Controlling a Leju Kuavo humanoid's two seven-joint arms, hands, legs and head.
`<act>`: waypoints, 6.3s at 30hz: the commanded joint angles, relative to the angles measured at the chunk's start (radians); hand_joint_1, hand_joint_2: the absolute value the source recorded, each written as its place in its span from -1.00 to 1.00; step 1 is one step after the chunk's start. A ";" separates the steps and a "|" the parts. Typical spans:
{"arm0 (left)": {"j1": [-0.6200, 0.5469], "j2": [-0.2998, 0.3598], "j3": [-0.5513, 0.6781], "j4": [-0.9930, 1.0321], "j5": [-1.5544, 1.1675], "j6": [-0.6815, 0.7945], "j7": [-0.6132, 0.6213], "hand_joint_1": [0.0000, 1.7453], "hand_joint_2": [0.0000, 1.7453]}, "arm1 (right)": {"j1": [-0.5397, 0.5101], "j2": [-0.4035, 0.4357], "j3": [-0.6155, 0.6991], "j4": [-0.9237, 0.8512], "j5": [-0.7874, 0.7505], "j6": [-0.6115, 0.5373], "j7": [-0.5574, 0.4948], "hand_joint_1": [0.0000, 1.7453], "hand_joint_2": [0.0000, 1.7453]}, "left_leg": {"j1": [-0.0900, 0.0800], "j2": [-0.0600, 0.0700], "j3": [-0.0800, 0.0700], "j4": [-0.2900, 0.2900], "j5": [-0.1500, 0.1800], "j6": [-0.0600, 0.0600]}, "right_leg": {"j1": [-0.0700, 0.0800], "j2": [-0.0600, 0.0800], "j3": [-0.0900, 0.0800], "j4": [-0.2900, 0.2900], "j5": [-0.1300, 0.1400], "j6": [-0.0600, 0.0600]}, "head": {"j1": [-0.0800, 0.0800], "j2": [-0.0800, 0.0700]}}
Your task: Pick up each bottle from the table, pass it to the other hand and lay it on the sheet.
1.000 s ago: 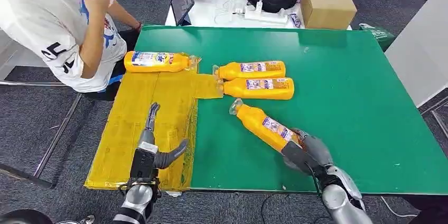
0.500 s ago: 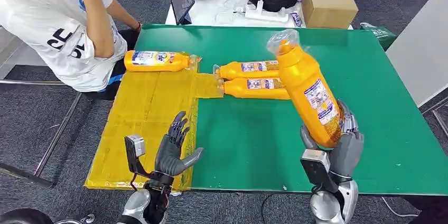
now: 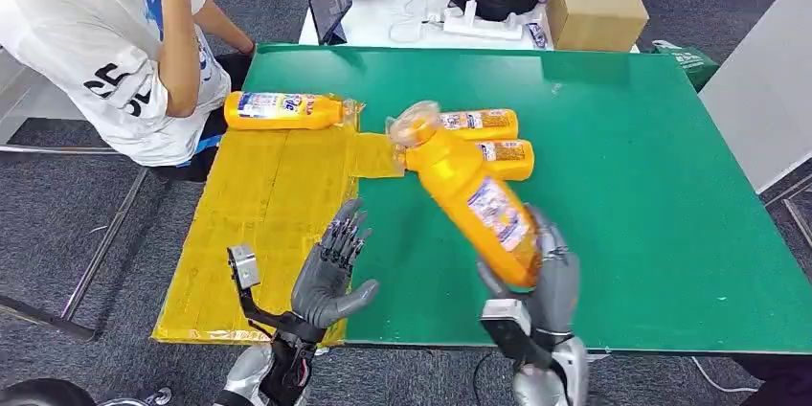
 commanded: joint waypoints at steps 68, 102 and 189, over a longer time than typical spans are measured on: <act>-0.085 0.020 0.175 -0.177 -0.411 0.547 -0.206 1.00 1.00 | -0.043 0.011 0.271 -0.019 -0.314 0.362 0.052 -1.00 -1.00 | 0.000 0.000 -0.003 0.001 0.000 -0.001 | 0.000 -0.002 -0.004 0.001 0.000 -0.001 | 0.000 0.000; -0.439 0.200 0.078 0.657 -1.547 0.816 0.130 1.00 1.00 | -0.037 -0.003 0.306 -0.256 -0.291 0.133 0.003 -1.00 1.00 | 0.001 0.001 0.000 -0.001 0.001 -0.001 | 0.001 -0.001 -0.001 -0.001 0.000 -0.001 | 0.000 0.000; -0.112 0.012 0.330 0.065 -0.590 0.684 -0.316 -1.00 1.00 | -0.250 -0.584 0.105 0.173 -0.003 0.795 0.488 -1.00 1.00 | -0.002 -0.005 0.000 0.000 0.003 -0.001 | -0.002 -0.007 0.003 -0.002 0.001 0.000 | 0.000 0.000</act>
